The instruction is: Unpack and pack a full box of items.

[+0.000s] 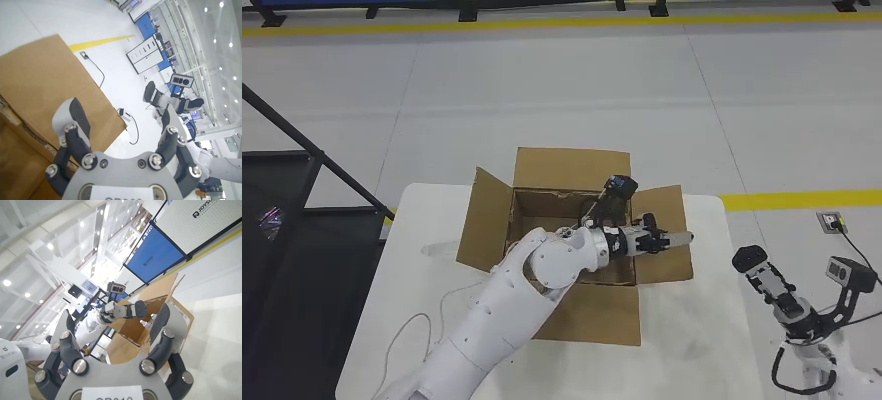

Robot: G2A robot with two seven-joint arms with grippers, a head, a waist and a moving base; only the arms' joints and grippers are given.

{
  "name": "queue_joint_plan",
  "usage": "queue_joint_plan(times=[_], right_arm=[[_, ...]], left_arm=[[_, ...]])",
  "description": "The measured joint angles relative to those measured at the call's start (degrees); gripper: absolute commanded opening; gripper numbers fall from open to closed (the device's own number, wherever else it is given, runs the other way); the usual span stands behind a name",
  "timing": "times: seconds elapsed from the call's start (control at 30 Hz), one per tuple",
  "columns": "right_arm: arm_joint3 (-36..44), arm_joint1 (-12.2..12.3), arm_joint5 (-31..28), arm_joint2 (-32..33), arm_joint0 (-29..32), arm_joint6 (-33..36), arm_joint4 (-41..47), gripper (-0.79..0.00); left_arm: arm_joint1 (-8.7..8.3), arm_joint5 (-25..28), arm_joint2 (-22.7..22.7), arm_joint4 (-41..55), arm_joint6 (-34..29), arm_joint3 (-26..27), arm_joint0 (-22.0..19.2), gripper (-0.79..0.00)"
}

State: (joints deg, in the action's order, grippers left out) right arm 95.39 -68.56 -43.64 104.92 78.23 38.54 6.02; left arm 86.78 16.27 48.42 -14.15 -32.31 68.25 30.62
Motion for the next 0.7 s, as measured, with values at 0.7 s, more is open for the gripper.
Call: queue_joint_plan(times=[0.7], right_arm=[[-1.2,-2.9,31.9,-39.8,-32.1,7.5,-51.8,0.000]], left_arm=[[-9.45,-5.3,42.2,-5.2,-1.4,47.2,40.4,0.000]])
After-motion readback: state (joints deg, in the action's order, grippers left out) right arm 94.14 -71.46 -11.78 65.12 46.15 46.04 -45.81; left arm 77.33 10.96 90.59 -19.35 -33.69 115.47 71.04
